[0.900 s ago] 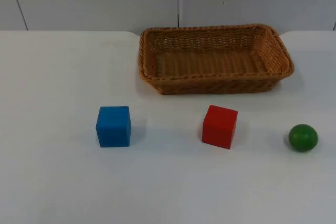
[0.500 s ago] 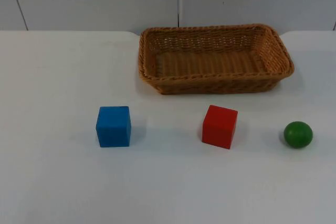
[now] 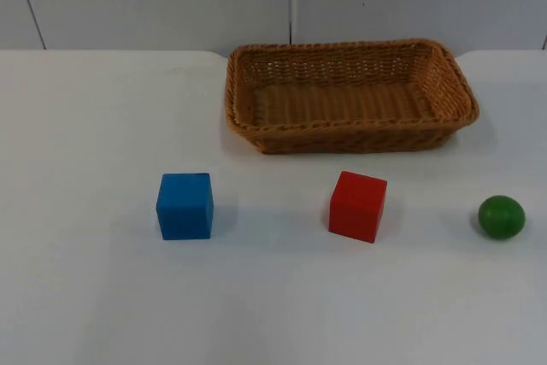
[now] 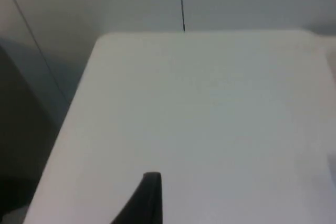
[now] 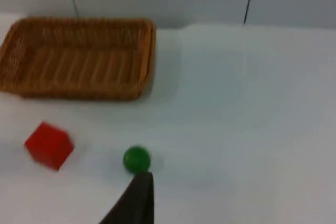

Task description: Place all geometric objects except the red cube into the basket.

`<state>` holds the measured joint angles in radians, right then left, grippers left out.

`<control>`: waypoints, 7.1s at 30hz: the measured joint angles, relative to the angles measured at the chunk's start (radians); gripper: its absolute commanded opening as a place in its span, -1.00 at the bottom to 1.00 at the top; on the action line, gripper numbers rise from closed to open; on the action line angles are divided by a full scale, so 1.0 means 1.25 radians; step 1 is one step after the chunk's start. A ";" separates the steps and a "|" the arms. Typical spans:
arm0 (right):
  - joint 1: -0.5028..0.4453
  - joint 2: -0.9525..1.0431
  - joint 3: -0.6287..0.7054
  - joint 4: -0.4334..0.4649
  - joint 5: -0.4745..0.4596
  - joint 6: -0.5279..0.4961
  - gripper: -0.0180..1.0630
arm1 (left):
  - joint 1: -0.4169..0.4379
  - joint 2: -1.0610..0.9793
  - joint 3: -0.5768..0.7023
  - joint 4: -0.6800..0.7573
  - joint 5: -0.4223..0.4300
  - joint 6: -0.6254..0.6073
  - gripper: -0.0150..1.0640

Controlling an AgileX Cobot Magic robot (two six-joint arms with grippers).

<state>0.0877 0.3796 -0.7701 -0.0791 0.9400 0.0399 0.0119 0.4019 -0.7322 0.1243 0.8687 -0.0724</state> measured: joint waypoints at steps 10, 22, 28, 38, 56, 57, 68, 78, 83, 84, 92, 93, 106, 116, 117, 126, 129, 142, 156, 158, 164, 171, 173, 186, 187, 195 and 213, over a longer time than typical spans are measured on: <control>0.000 0.217 -0.084 -0.115 -0.223 0.073 0.95 | 0.000 0.281 -0.172 -0.003 -0.114 -0.004 0.96; 0.000 0.322 -0.091 -0.125 -0.301 0.153 0.95 | 0.000 0.418 -0.182 -0.014 -0.206 -0.004 0.96; 0.000 0.413 -0.091 -0.125 -0.283 0.154 0.95 | 0.000 0.495 -0.182 -0.034 -0.204 -0.004 0.96; 0.000 0.429 -0.091 -0.125 -0.283 0.154 0.95 | 0.000 0.526 -0.182 -0.037 -0.207 -0.004 0.96; 0.000 0.429 -0.091 -0.125 -0.283 0.151 0.95 | -0.200 0.774 -0.182 -0.118 -0.267 -0.007 0.96; 0.000 0.429 -0.091 -0.125 -0.283 0.151 0.95 | -0.224 0.809 -0.182 -0.121 -0.291 -0.030 0.96; 0.000 0.429 -0.091 -0.125 -0.262 0.148 0.95 | -0.294 1.050 -0.182 -0.076 -0.369 -0.259 0.96; 0.000 0.429 -0.091 -0.125 -0.260 0.144 0.95 | -0.350 1.215 -0.246 -0.054 -0.399 -0.361 0.96; 0.000 0.429 -0.091 -0.125 -0.249 0.129 0.95 | -0.350 1.258 -0.276 -0.051 -0.394 -0.365 0.96; 0.000 0.429 -0.091 -0.127 -0.246 0.123 0.95 | -0.350 1.277 -0.287 -0.050 -0.393 -0.367 0.96; 0.000 0.429 -0.091 -0.140 -0.246 0.117 0.95 | -0.350 1.339 -0.300 -0.030 -0.391 -0.367 0.59; 0.000 0.429 -0.091 -0.140 -0.246 0.117 0.95 | -0.350 1.339 -0.300 -0.030 -0.391 -0.367 0.37; 0.000 0.429 -0.091 -0.146 -0.246 0.117 0.95 | -0.350 1.324 -0.301 0.035 -0.357 -0.388 -0.96; 0.000 0.429 -0.091 -0.146 -0.249 0.117 0.95 | -0.350 1.118 -0.301 0.143 -0.361 -0.388 -0.96; 0.000 0.429 -0.091 -0.146 -0.250 0.117 0.95 | -0.350 1.088 -0.301 0.154 -0.364 -0.388 -0.96; 0.000 0.429 -0.091 -0.146 -0.262 0.117 0.95 | -0.350 0.961 -0.301 0.178 -0.435 -0.388 -0.96; 0.000 0.429 -0.091 -0.146 -0.262 0.117 0.95 | -0.350 0.953 -0.301 0.181 -0.459 -0.386 -0.96; 0.000 0.429 -0.091 -0.146 -0.262 0.117 0.95 | -0.385 1.041 -0.398 0.170 -0.554 -0.365 -0.98; 0.000 0.429 -0.091 -0.146 -0.262 0.117 0.95 | -0.416 1.413 -0.760 0.115 -0.527 -0.348 -0.98; 0.000 0.429 -0.091 -0.146 -0.262 0.117 0.95 | -0.416 1.464 -0.802 0.113 -0.527 -0.348 -0.98; 0.000 0.429 -0.091 -0.146 -0.262 0.117 0.95 | -0.416 1.564 -0.863 0.111 -0.494 -0.348 -0.98; 0.000 0.429 -0.091 -0.146 -0.262 0.117 0.95 | -0.426 1.622 -0.872 0.106 -0.450 -0.348 -0.98; 0.000 0.429 -0.091 -0.146 -0.262 0.115 0.95 | -0.430 1.633 -0.872 0.104 -0.448 -0.348 -0.98; 0.000 0.429 -0.091 -0.146 -0.262 0.115 0.95 | -0.433 1.636 -0.887 0.104 -0.450 -0.348 0.97; 0.000 0.429 -0.091 -0.146 -0.262 0.115 0.95 | -0.435 1.636 -0.899 0.100 -0.450 -0.347 0.97; 0.000 0.429 -0.091 -0.146 -0.262 0.115 0.95 | -0.435 1.601 -0.989 0.104 -0.413 -0.336 0.97; 0.000 0.429 -0.091 -0.145 -0.283 0.115 0.95 | -0.360 1.240 -0.951 -0.092 -0.273 0.035 0.97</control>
<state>0.0877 0.9160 -0.8834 -0.2599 0.5859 0.1837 -0.4380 1.9518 -1.9211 0.0089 0.5273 -0.0289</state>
